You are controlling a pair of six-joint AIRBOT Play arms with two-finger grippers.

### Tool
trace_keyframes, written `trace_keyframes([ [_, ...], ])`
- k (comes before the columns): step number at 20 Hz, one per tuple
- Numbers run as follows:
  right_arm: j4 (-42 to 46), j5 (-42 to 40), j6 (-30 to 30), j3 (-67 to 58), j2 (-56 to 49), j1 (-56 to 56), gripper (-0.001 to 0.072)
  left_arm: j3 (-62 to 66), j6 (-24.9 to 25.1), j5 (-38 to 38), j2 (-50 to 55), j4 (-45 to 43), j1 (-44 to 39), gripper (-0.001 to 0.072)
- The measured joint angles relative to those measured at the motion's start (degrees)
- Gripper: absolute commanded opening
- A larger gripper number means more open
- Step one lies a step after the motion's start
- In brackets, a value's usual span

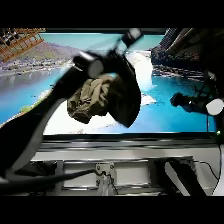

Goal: Fold the clothes and pants, and hang the long-sleeved shirts on hangers.

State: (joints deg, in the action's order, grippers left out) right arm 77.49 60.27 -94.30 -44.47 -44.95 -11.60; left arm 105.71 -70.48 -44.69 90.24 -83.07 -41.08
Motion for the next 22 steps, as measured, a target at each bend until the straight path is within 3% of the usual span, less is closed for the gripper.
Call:
trace_keyframes([
  [2, -4.52, -0.15, 2.45, 4.48, 3.04, 1.33, 0.0560, 0.00, -4.31, 2.78, -6.56, -8.39, 0.11, 0.0008],
  [4, -10.34, -1.11, 5.75, 8.92, 6.12, 5.20, 0.0709, 0.04, -7.06, 4.61, -11.61, -14.12, 0.15, 0.0008],
  [9, -17.03, -8.98, 9.64, 14.86, 9.40, 21.57, 0.0707, 0.04, -9.84, 4.59, -17.33, -19.96, 0.17, 0.0008],
  [14, -17.20, -29.05, 10.21, 16.22, 8.85, 35.89, 0.0707, 0.04, -10.58, 3.78, -18.34, -22.12, 0.17, 0.0008],
  [18, -17.46, -39.17, 5.70, 16.46, 3.89, 39.82, 0.0704, 0.02, -11.98, 3.56, -19.15, -28.76, 0.17, 0.0008],
  [22, -19.32, -41.68, -1.97, 15.67, -5.55, 40.83, 0.0702, 0.02, -15.78, 3.41, -22.93, -39.63, 0.20, 0.0008],
])
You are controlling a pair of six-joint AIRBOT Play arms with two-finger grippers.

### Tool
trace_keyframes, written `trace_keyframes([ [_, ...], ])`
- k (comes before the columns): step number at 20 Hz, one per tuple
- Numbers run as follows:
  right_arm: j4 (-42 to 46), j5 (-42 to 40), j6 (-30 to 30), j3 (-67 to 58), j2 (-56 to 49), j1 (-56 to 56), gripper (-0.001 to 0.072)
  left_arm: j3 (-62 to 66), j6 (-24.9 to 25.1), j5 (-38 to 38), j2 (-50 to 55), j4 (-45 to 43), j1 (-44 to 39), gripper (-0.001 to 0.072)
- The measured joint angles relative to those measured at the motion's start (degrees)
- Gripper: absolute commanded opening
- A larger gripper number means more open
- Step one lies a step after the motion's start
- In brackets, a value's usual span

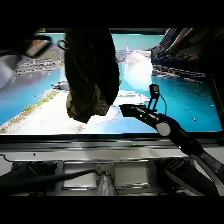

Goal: Fold the clothes and pants, and hang the long-sleeved shirts on hangers.

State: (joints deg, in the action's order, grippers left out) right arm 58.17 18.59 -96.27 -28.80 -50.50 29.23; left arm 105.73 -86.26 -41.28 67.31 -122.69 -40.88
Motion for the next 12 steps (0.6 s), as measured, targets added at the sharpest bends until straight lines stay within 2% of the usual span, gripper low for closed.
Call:
trace_keyframes([
  [2, -2.16, 0.24, -1.99, -1.81, -5.22, 0.17, 0.0688, 0.00, -1.53, -0.02, -3.06, -3.69, 0.00, 0.0008],
  [4, -3.65, 1.49, -3.15, -4.35, -9.99, 0.28, 0.0626, 0.02, -2.56, -0.04, -6.47, -5.88, 0.00, 0.0008],
  [11, -14.67, 5.31, -4.48, -12.44, -22.95, -2.21, 0.0623, 0.02, -3.65, -2.08, -14.19, -8.87, 1.33, 0.0008],
  [12, -16.44, 6.12, -4.57, -13.07, -24.28, -2.27, 0.0597, 0.02, -3.67, -3.23, -14.71, -9.07, 2.10, 0.0008],
])
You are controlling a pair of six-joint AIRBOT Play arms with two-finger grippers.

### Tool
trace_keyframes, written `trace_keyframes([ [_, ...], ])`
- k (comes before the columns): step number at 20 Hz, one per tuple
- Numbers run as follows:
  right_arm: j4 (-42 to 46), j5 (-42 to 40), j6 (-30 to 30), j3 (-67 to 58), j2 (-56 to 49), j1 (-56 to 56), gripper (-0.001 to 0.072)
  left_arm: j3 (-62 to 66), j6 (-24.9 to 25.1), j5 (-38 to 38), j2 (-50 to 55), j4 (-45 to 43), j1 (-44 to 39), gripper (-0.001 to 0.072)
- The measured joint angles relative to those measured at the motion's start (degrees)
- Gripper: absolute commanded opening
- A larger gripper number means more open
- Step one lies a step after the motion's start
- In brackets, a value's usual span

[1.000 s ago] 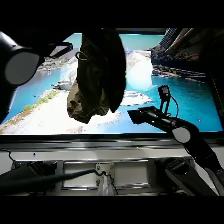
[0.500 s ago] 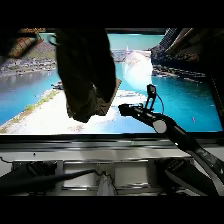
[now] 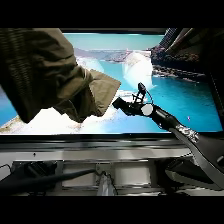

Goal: Fold the clothes and pants, and hang the long-sleeved shirts on hangers.

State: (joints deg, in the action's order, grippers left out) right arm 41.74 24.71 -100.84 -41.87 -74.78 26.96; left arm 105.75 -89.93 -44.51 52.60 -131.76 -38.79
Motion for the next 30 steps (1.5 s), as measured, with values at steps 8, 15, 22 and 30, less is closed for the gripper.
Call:
trace_keyframes([
  [8, -7.15, 2.51, 0.90, -5.14, -8.33, 4.52, 0.0566, 0.00, -0.15, -5.44, -3.80, -0.44, 5.68, 0.0008],
  [15, -9.84, 3.02, 0.98, -11.23, -14.10, 7.93, 0.0532, 0.00, -0.15, -6.80, -8.13, -0.33, 6.97, 0.0009],
  [22, -14.64, 2.19, -0.13, -13.73, -18.45, 11.61, 0.0499, -0.04, -0.15, -7.34, -9.53, -0.07, 7.06, 0.0009],
  [30, -16.15, -0.24, -0.28, -19.74, -23.23, 12.35, 0.0149, -0.04, -0.15, -7.39, -9.66, 0.37, 7.06, 0.0009],
])
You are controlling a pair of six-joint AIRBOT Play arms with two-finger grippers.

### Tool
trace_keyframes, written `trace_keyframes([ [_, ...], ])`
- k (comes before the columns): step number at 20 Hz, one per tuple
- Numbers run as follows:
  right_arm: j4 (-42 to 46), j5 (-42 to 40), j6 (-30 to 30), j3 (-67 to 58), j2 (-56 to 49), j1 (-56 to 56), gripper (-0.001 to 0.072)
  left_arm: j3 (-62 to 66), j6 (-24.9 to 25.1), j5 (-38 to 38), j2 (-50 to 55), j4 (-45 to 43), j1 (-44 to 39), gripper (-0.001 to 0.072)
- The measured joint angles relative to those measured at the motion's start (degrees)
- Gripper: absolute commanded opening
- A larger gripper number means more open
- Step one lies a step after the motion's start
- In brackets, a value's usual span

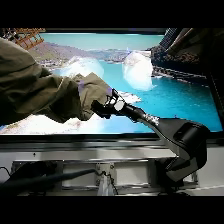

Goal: Fold the clothes and pants, and hang the long-sleeved shirts on hangers.

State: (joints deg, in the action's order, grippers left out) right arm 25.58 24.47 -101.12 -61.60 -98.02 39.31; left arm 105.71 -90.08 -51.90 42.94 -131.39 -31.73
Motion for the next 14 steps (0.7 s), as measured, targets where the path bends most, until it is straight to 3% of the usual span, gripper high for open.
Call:
trace_keyframes([
  [1, -0.02, -0.28, 0.00, -0.98, -0.59, 0.00, 0.0023, 0.00, 0.00, 0.00, 0.00, 0.00, 0.00, 0.0009],
  [8, 1.97, -1.73, 0.11, -3.76, 1.18, -2.32, 0.0014, 0.00, 0.24, -2.01, -0.02, -1.03, 0.00, 0.0009],
  [14, 21.14, 2.43, 0.22, -3.98, 19.67, -12.39, 0.0014, 0.00, -1.70, -2.32, -2.99, -0.04, 0.00, 0.0008],
])
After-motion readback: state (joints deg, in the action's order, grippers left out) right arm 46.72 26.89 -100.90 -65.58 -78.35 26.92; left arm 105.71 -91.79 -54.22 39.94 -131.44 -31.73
